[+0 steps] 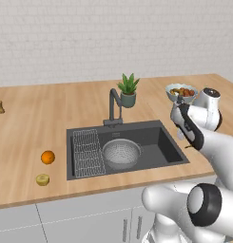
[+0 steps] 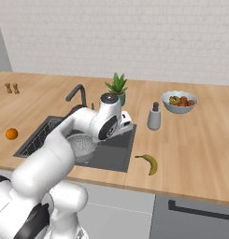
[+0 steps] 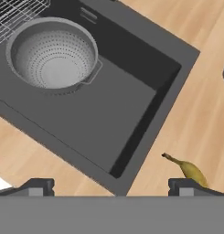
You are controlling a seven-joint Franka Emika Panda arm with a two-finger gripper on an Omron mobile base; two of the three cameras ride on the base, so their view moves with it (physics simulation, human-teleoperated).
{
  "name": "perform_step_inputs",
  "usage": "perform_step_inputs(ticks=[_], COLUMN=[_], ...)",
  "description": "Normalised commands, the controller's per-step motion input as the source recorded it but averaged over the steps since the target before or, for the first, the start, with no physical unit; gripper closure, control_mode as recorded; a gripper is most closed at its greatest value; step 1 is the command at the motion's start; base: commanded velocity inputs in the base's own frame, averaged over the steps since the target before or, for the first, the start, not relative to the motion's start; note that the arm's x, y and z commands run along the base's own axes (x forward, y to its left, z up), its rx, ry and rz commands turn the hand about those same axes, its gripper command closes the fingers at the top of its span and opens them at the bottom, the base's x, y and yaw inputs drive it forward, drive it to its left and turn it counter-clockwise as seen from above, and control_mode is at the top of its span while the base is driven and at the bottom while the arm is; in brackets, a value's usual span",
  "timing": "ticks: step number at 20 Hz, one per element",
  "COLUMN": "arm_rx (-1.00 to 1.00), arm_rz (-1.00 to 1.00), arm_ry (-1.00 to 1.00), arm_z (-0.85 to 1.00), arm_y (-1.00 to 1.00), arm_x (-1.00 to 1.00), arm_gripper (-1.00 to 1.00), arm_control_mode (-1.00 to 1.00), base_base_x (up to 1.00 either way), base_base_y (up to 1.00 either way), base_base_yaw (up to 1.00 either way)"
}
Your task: Put the colander in the sink, put the kiwi, banana, orange in the colander, and turn on the sink faucet and pour water over the colander.
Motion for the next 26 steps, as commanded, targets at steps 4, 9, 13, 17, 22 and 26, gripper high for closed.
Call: perform_step_inputs(ticks=[4,9,13,17,22,26], arm_rx=[-0.05,-0.03,0.00,0.00,0.00,0.00], arm_rz=[-0.16,-0.12,-0.11,-0.11,-0.11,-0.12], arm_ry=[0.03,0.02,0.03,0.08,0.10,0.06], arm_z=[-0.16,-0.20,-0.22,-0.27,-0.31,-0.21], arm_y=[-0.99,-0.85,-0.66,-0.51,-0.34,-0.18], arm_x=[-0.08,-0.02,0.00,0.00,0.00,0.00], arm_gripper=[-1.00,-1.00,-1.00,-1.00,-1.00,-1.00], arm_control_mode=[-1.00,-1.00,-1.00,-1.00,-1.00,-1.00], base_base_x=[0.00,0.00,0.00,0.00,0.00,0.00], base_base_y=[0.00,0.00,0.00,0.00,0.00,0.00], base_base_yaw=[0.00,0.00,0.00,0.00,0.00,0.00])
